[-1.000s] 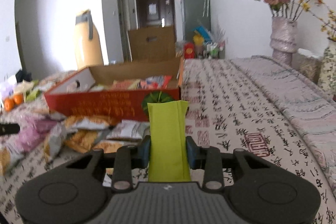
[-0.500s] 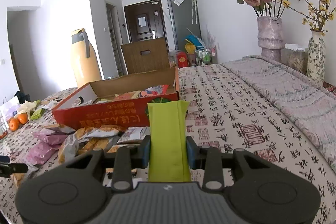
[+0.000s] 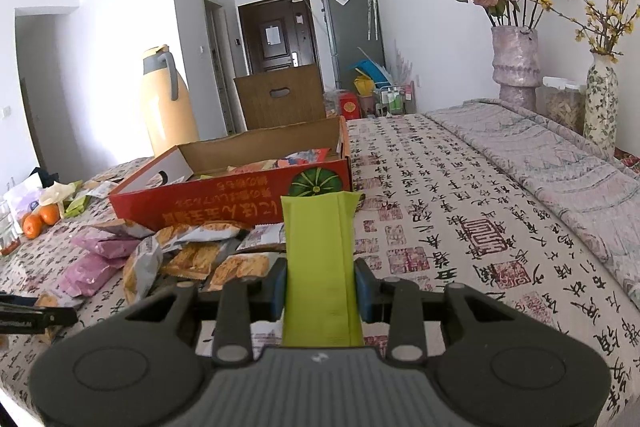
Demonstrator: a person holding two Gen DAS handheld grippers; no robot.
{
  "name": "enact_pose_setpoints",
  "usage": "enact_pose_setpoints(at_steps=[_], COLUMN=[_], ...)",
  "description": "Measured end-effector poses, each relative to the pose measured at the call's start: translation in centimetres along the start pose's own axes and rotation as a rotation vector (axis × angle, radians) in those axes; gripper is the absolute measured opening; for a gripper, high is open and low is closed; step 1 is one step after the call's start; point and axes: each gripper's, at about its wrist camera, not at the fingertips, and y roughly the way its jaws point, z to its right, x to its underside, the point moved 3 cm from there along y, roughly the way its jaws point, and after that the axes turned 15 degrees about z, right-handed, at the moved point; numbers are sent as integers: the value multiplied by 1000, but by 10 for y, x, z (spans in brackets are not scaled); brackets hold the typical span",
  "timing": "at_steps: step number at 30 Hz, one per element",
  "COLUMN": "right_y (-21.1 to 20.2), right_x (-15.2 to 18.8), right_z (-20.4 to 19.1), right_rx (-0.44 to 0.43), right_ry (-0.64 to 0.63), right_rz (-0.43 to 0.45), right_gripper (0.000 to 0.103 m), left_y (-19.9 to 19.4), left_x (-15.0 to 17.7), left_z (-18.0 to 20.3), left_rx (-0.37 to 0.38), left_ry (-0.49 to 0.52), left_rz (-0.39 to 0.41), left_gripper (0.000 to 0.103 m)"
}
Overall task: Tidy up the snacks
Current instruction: 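Grasp the yellow-green bar with the right tool while the left tool grasps a cracker packet, then carry both packets into the cardboard box and open both tools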
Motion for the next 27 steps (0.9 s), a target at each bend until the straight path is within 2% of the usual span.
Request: enact_pose_setpoints(at_steps=[11,18,27], right_y=[-7,-6,12], right_x=[0,-6,-25], right_z=[-1,-2,-10], right_rx=[-11,-13,-42], right_ry=[3,-8,-20], right_rz=[9,22,69], right_gripper=[33,33,33], left_y=[-22,-29,-20], left_x=[-5,-33,-77], left_z=[0,4,20], left_rx=[-1,2,25], left_ry=[-20,-36,-34], left_rz=[60,134,233], left_gripper=[42,42,42])
